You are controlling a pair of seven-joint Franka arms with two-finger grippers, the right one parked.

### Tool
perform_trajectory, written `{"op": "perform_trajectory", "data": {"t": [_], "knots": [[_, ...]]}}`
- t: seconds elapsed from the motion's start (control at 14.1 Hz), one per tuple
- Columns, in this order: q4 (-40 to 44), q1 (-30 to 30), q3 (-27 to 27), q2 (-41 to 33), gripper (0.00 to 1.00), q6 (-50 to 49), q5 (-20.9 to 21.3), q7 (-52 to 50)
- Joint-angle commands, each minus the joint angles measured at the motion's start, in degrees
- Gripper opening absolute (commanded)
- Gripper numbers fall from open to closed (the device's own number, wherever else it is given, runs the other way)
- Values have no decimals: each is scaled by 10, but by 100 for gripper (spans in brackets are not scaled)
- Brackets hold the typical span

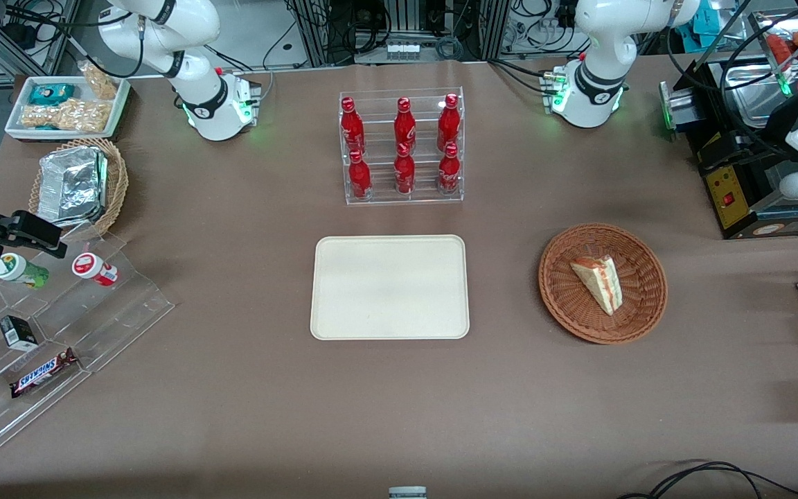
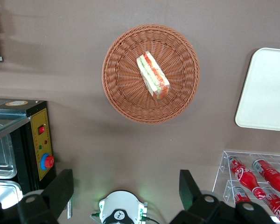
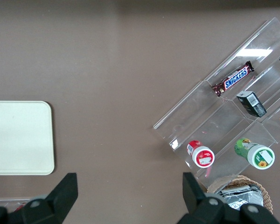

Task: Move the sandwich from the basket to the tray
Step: 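Move the left gripper from rest toward the wicker basket, then lower the open left gripper over the wrapped sandwich in the basket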

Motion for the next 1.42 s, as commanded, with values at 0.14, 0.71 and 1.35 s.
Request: {"op": "perform_trajectory", "data": {"t": [0.14,0.71,1.35], "knots": [[6,8,-12,3,100,24,4,-11],[-2,5,-13,32,100,19,4,-62],[-152,-27,-14,59,100,201,7,-277]]}}
